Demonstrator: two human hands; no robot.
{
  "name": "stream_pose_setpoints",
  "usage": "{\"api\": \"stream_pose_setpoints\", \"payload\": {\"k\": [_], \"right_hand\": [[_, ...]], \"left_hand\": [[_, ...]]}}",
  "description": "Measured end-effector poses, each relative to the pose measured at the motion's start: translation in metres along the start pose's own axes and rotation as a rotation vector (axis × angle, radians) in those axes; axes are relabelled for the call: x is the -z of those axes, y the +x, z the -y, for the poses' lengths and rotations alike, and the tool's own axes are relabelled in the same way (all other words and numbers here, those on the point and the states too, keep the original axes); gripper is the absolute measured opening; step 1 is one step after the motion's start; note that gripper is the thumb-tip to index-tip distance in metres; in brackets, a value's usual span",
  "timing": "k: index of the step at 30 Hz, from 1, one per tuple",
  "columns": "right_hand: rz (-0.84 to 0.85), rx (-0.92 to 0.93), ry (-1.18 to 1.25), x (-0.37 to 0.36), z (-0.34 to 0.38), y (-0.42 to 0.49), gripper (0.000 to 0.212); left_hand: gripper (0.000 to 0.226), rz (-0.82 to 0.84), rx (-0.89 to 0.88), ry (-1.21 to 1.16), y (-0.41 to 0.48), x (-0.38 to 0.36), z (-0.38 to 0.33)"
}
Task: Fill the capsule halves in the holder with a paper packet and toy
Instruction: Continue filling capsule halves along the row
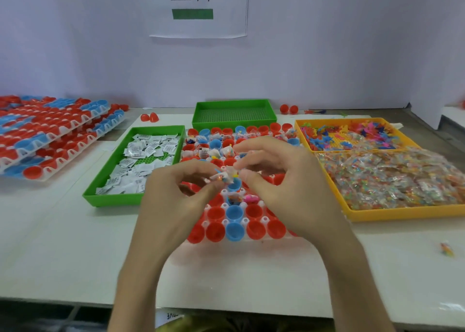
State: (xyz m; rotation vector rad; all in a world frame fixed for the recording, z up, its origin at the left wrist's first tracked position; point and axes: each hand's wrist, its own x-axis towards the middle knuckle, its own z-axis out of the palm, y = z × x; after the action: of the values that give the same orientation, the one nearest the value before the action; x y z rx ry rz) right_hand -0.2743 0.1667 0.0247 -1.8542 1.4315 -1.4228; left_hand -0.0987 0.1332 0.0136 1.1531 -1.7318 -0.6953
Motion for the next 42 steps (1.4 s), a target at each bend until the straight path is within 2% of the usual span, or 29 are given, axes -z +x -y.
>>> {"api": "stream_pose_setpoints", "payload": {"k": [7,19,26,33,35,38,40,42], "right_hand": [[-0.131,0.012,0.025,0.019,-0.011,0.004,0.025],[-0.131,0.020,0.030,0.018,-0.012,0.003,0.020],[-0.117,0.012,0.037,0.017,-0.014,0.003,0.020],[-0.122,0.036,-0.047,0.011,-0.018,0.003,0.020],[-0.038,0.005,-0.164,0.001,-0.021,0.007,0.021],[0.216,-0.040,-0.324,-0.021,-0.017,0.023,0.018],[0.387,0.000,-0.431,-0.035,-0.015,0.033,0.019],[0.470,0.030,-0.479,-0.043,-0.014,0.038,0.021]], "left_hand": [[0.018,0.057,0.136,0.245,0.015,0.000,0.033],[0.008,0.167,0.265,0.403,0.026,-0.009,0.039],[0.017,0.238,0.368,0.413,0.034,-0.008,0.037],[0.021,0.275,0.382,0.663,0.042,-0.013,0.023],[0.020,0.283,0.385,0.675,0.043,-0.013,0.022],[0.020,0.274,0.374,0.702,0.044,-0.013,0.019],[0.017,0.288,0.375,0.734,0.045,-0.013,0.021],[0.009,0.298,0.369,0.744,0.044,-0.013,0.023]]}}
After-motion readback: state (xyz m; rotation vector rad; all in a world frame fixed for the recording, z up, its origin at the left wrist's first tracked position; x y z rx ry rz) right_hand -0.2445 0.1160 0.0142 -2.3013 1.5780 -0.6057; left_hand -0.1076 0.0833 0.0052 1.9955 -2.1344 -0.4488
